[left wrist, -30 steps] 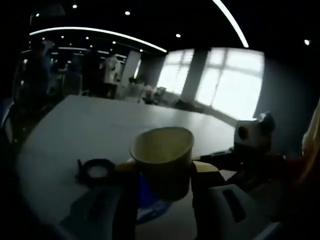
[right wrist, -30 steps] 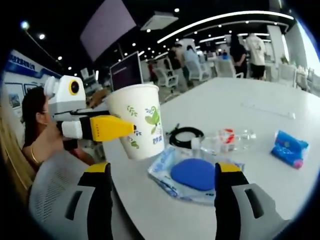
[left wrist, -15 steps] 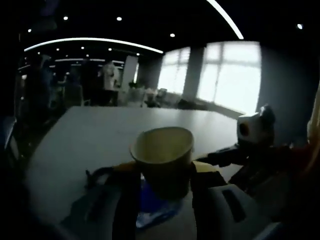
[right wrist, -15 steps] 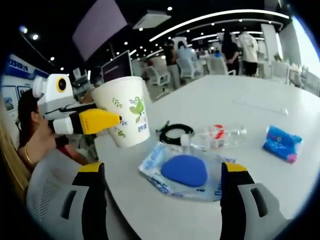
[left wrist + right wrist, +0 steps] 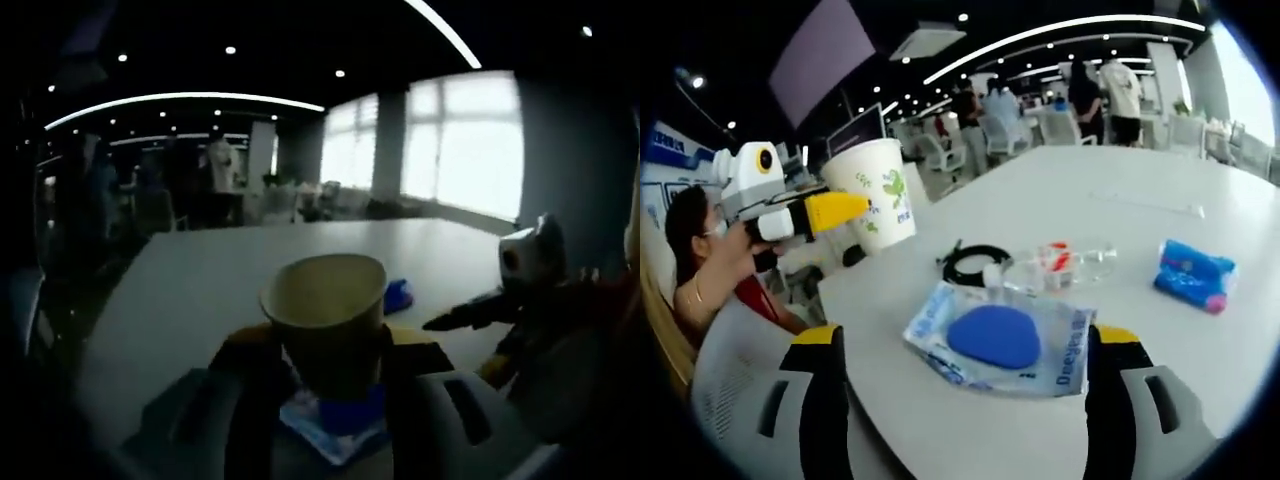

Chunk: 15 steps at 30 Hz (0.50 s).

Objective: Arrange the tabletop items into an orderly group along one side of the table until the central work area is clear of visible clutter.

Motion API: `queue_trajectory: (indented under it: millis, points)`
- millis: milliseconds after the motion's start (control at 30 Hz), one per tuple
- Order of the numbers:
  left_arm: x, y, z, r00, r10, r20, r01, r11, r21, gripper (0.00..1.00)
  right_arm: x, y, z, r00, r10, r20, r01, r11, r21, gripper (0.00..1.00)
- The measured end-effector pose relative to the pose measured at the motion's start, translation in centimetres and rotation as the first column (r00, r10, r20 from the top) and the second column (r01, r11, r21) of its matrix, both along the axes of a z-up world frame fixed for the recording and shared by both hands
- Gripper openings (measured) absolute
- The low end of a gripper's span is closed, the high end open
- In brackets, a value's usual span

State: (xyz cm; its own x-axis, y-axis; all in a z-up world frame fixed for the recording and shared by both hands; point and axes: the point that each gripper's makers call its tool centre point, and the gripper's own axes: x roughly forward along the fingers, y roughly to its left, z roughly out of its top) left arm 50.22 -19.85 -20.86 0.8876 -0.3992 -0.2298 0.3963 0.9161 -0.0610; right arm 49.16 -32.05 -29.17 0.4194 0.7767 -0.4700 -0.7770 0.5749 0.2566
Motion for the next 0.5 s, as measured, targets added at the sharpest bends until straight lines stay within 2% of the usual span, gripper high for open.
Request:
queue_trajectory:
  millis: [133,267,300,367,400,433,500]
  points:
    - [0.8,1.3,-0.2,1.000,0.008,-0.004,-0.008,1.000,0.017,0.37,-0.1,0.1,-0.8,0.999,-0.009,-0.039,0.009,1.000,0.001,0.99]
    - [2.0,2.2,0.0,1.000,0.005,0.016,-0.006,0.998,0.060,0.38,-0.1,-0.1,-1.1,1.000,-0.003,-0.021,0.003,0.999,-0.032,0.99]
    - [2.8,3.2,0.0,1.000,0.029,0.011,-0.029,0.997,0.077,0.38,-0.1,-0.1,-1.1,1.000,-0.005,-0.020,0.004,0.999,-0.032,0.99]
    - [3.6,4.0,0.3,0.999,0.042,0.010,-0.043,0.998,0.055,0.38,0.0,-0.1,-1.3,1.000,-0.009,-0.028,0.008,1.000,-0.030,0.99]
    - [4.3,4.4,0.6,0.998,0.055,0.011,-0.055,0.998,0.015,0.38,0.0,-0.2,-1.4,0.999,-0.012,-0.033,0.011,1.000,-0.028,0.99]
    - [4.7,4.7,0.8,0.998,0.062,0.015,-0.062,0.998,0.002,0.38,0.1,-0.3,-1.5,0.999,-0.017,-0.043,0.016,1.000,-0.026,0.99]
    - [5.7,5.2,1.0,0.998,0.063,0.021,-0.063,0.998,0.011,0.38,0.2,-0.4,-1.6,0.999,-0.024,-0.049,0.022,0.999,-0.025,0.99]
